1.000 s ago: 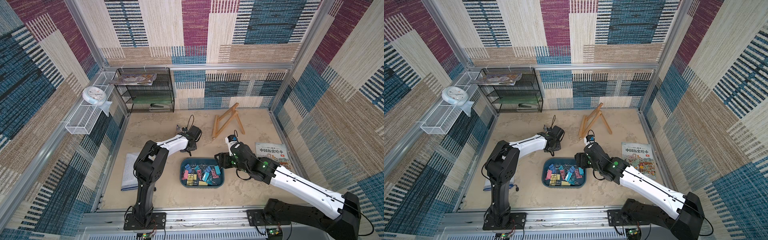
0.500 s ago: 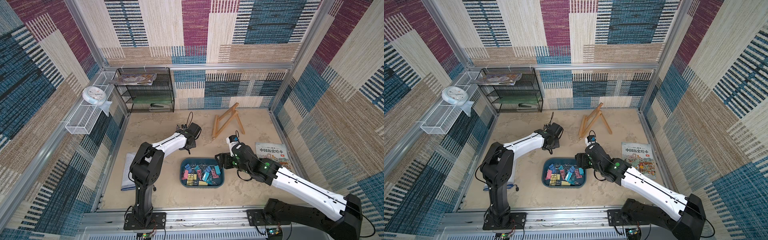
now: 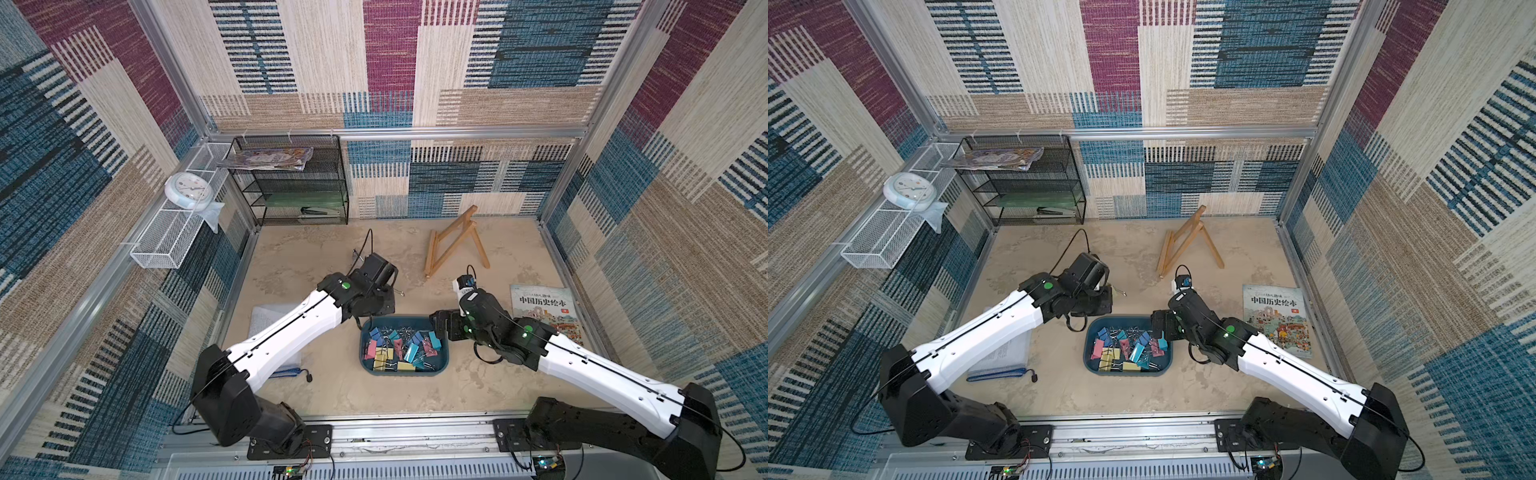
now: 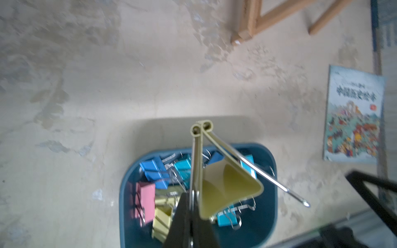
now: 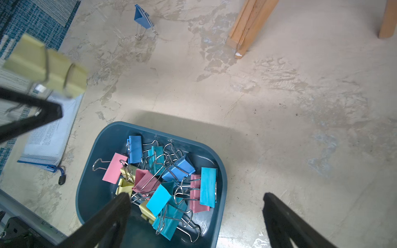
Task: Put the binder clips in the storage box
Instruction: Pick up the binder clip at the center of the board, then place the binder clip in the storage box.
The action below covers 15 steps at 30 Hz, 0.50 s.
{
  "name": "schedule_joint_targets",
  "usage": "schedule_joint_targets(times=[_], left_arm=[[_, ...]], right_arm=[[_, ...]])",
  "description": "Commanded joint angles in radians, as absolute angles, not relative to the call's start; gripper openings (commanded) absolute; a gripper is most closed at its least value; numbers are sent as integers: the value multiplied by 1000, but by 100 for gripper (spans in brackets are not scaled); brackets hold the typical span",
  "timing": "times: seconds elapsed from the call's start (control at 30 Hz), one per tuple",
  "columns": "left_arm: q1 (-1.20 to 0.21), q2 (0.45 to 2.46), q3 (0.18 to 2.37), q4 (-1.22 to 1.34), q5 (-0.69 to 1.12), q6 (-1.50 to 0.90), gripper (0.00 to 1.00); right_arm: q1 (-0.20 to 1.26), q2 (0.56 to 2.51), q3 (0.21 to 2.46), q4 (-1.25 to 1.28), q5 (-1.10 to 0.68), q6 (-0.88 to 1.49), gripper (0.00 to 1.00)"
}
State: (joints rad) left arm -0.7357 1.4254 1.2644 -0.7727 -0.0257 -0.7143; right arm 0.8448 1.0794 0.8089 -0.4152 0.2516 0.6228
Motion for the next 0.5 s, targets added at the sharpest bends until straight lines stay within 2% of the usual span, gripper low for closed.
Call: schedule_joint_targets(times=[0.0, 0.2, 0.47], left_arm=[[-798, 1364, 1218, -792, 71, -806, 0], [-911, 1333, 1129, -792, 65, -859, 0], [-961, 1466, 1103, -676, 87, -887, 0]], right_arm=[[841, 1082, 797, -397, 291, 647, 100], [826, 1048, 741, -371, 284, 673, 100], [810, 1024, 714, -369, 257, 684, 100]])
